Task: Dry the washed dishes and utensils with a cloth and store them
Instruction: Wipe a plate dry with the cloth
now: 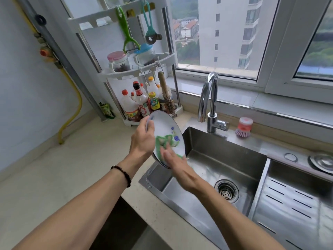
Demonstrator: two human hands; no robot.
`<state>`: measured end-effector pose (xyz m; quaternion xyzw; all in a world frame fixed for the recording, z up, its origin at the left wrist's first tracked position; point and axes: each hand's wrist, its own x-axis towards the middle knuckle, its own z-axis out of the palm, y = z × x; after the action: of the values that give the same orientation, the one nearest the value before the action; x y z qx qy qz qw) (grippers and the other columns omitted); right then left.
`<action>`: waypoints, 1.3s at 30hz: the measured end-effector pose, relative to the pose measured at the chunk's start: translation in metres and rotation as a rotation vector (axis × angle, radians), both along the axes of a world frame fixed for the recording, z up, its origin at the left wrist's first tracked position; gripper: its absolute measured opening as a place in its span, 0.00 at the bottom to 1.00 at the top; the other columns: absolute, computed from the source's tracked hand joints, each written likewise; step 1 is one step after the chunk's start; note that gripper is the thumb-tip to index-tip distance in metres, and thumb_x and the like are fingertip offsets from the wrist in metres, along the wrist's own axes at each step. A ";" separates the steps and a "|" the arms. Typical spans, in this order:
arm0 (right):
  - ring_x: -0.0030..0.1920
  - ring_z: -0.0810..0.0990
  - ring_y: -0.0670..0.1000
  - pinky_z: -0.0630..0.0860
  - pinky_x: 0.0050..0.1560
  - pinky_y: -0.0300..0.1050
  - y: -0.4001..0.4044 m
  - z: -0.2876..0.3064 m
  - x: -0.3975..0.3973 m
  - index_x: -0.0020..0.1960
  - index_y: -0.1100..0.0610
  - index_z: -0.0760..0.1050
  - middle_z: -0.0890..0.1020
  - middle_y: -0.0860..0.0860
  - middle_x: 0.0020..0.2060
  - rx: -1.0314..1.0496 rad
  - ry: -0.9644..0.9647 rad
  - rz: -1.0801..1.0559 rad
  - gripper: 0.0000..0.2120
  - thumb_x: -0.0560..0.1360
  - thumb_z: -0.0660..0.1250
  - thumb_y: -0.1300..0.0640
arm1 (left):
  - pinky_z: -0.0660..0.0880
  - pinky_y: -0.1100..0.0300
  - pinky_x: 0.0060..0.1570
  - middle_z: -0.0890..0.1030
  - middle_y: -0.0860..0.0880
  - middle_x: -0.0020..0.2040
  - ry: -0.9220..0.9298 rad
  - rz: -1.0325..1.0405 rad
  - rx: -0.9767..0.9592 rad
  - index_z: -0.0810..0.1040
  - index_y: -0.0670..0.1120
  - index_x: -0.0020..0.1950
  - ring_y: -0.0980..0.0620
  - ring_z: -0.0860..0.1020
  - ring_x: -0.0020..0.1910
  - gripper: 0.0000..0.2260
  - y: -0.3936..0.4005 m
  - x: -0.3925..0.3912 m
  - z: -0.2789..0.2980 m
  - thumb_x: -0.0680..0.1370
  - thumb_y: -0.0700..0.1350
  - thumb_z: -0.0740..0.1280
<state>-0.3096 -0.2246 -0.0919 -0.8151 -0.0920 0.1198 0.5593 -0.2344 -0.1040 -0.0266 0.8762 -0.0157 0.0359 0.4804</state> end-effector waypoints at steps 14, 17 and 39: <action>0.80 0.40 0.47 0.39 0.80 0.57 -0.003 0.024 0.033 0.77 0.33 0.34 0.37 0.44 0.80 0.086 -0.011 0.003 0.40 0.70 0.40 0.18 | 0.78 0.59 0.31 0.85 0.48 0.48 0.327 -0.117 -0.280 0.78 0.51 0.56 0.50 0.84 0.41 0.16 0.005 -0.005 0.008 0.87 0.53 0.52; 0.78 0.33 0.44 0.34 0.77 0.49 0.002 0.032 0.027 0.80 0.42 0.35 0.31 0.44 0.78 -0.071 -0.145 0.069 0.32 0.80 0.38 0.33 | 0.80 0.56 0.36 0.85 0.52 0.49 0.382 -0.145 -0.316 0.78 0.54 0.57 0.52 0.86 0.43 0.16 0.008 -0.006 0.010 0.87 0.52 0.51; 0.77 0.42 0.37 0.28 0.73 0.45 -0.014 0.008 -0.017 0.77 0.39 0.45 0.41 0.37 0.76 -0.182 -0.082 0.173 0.48 0.63 0.28 0.18 | 0.76 0.47 0.60 0.80 0.47 0.63 0.118 -0.010 -0.121 0.74 0.48 0.70 0.46 0.78 0.61 0.18 0.015 -0.002 0.014 0.86 0.52 0.53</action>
<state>-0.3264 -0.2384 -0.0838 -0.8558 -0.1734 0.1419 0.4663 -0.2369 -0.0895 -0.0121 0.8461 0.0103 -0.0175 0.5326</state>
